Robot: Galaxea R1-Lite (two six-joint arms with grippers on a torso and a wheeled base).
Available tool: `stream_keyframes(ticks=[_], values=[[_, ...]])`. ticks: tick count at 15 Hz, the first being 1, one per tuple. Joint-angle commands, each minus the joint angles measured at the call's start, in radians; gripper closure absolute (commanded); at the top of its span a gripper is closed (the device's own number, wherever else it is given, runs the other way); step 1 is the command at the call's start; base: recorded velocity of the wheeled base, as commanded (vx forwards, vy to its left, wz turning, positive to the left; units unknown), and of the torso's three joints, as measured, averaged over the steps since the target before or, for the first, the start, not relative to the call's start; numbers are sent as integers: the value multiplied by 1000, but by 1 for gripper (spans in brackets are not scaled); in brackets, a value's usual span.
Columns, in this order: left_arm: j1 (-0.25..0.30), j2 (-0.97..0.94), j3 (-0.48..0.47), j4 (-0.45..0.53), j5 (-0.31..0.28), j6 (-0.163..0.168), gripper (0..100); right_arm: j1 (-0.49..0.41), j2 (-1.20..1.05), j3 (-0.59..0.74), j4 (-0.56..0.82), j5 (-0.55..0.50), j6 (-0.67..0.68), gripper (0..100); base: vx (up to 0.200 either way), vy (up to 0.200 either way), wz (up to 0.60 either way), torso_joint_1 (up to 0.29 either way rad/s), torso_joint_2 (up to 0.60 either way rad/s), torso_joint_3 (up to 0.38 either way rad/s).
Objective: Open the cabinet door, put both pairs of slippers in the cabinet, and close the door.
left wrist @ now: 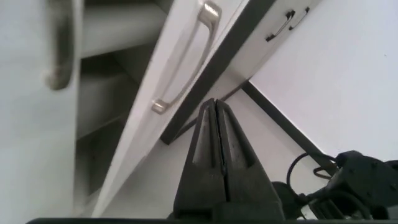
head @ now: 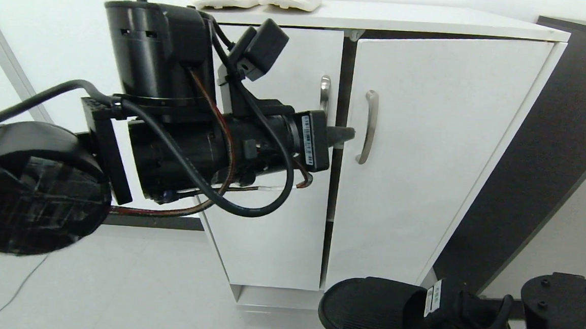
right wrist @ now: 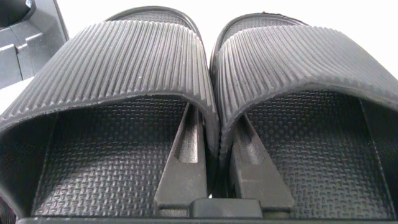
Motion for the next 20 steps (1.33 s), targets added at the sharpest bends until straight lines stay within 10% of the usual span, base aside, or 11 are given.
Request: stream_keyframes(ticks=[1, 10, 20], values=[[31, -26, 6, -4, -2, -1, 100, 3, -1, 2, -1, 0, 0, 100, 0, 0, 0, 0, 0, 0], [128, 227, -216, -85, -11, -18, 100, 4, 0, 5, -1, -1, -2, 100, 0, 0, 0, 0, 0, 0], [91, 251, -287, -71, -11, -29, 100, 33, 6, 16, 1, 2, -11, 100, -40, 0, 0, 1, 0, 0]])
